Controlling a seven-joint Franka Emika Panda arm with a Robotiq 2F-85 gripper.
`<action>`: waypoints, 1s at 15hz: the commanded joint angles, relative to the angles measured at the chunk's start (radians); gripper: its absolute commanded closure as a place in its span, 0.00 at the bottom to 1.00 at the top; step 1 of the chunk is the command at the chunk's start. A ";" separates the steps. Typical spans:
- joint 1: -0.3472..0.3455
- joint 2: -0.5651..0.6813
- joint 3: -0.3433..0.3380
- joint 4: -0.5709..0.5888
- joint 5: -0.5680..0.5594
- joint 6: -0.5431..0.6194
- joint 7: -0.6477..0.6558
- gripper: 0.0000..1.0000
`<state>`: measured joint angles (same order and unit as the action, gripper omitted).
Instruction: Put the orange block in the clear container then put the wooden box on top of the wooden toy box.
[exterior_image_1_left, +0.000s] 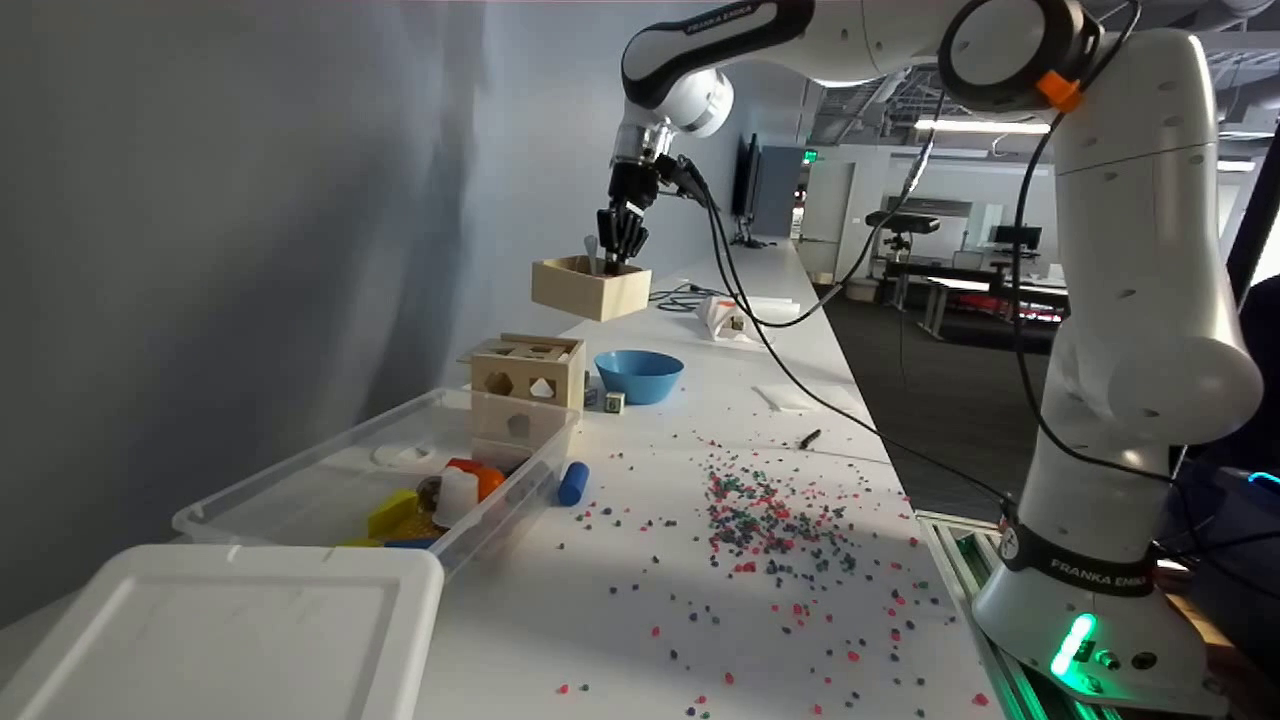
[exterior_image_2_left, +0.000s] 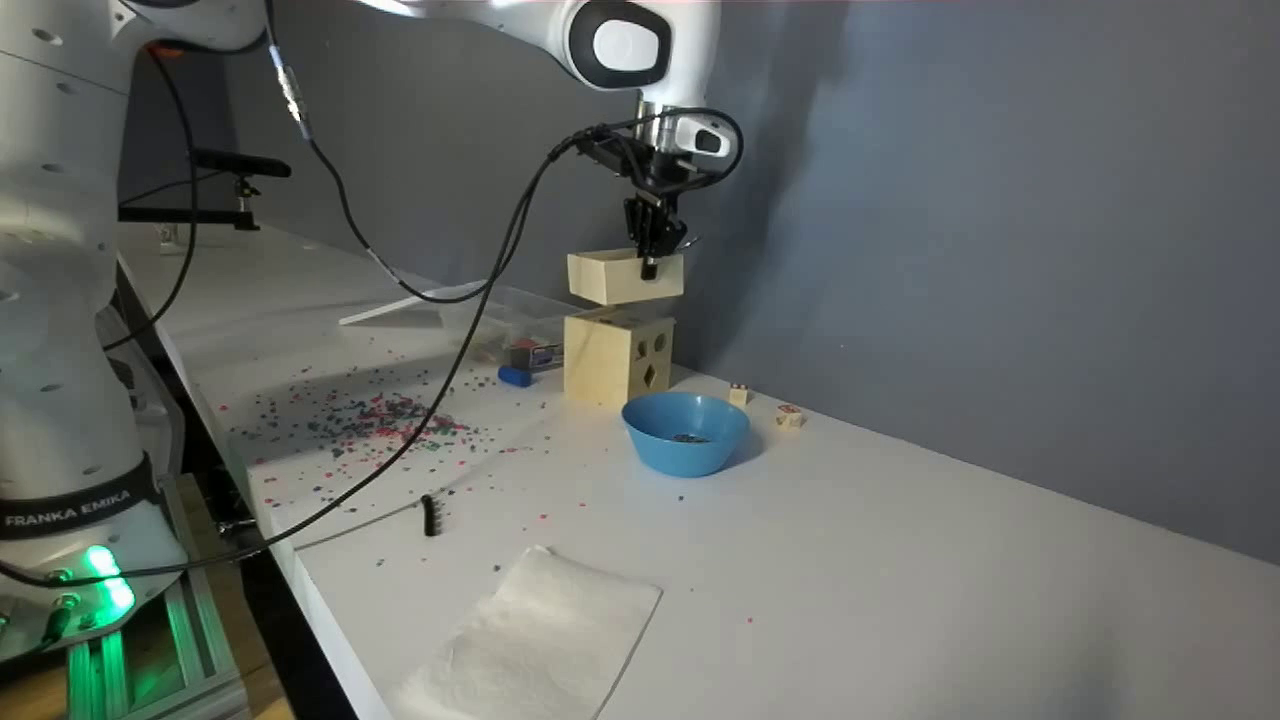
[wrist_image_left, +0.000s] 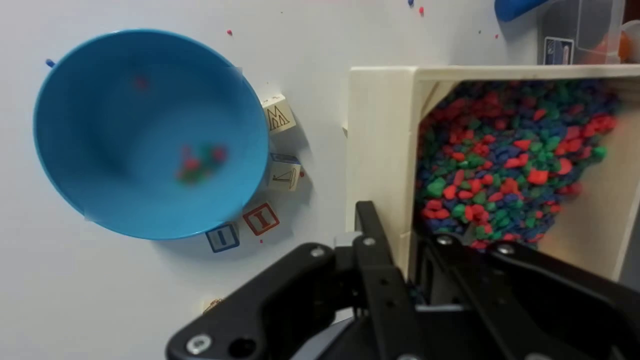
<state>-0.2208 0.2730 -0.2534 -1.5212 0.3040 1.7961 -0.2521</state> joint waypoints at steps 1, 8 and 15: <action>-0.030 0.106 0.053 0.132 0.002 -0.005 0.024 0.96; -0.045 0.220 0.130 0.323 0.001 -0.028 0.029 0.96; -0.035 0.227 0.155 0.349 -0.024 -0.108 0.029 0.96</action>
<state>-0.2361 0.4933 -0.1241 -1.2294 0.2970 1.7512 -0.2414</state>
